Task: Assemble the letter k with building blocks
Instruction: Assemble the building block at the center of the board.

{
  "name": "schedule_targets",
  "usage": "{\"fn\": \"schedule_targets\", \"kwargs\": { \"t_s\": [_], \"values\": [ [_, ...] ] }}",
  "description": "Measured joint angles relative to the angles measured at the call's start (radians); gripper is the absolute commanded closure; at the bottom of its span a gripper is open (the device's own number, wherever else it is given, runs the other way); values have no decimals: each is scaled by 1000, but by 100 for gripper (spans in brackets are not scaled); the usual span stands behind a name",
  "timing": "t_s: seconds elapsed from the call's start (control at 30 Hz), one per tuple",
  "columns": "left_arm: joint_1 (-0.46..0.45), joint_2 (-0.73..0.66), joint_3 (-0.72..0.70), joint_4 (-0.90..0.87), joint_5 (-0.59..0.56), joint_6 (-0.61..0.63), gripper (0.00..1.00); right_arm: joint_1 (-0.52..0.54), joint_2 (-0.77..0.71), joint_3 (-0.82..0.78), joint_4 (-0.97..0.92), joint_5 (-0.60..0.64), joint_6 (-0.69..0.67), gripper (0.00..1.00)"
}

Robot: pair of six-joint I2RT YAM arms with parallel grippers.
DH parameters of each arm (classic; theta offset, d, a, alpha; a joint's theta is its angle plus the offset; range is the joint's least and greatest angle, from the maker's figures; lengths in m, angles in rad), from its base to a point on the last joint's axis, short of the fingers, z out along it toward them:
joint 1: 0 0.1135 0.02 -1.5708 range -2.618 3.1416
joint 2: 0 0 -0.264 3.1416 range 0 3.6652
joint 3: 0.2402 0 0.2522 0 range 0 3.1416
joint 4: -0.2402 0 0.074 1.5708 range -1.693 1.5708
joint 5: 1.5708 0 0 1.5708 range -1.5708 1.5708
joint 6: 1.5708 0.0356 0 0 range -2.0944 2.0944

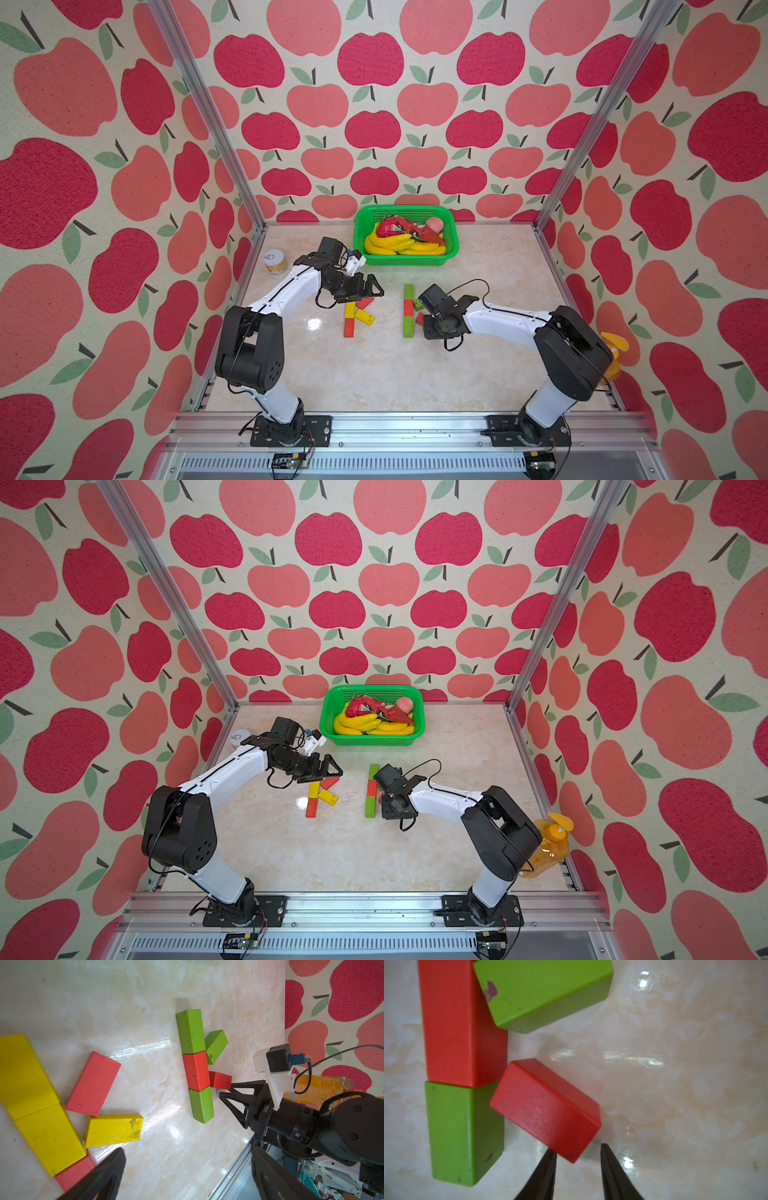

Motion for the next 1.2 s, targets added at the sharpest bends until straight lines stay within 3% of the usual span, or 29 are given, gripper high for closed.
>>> {"fn": "schedule_targets", "kwargs": {
  "t_s": [1.2],
  "values": [
    [-9,11,0,-1,-1,4,2,-17,79,77,14,-25,-2,63]
  ]
}}
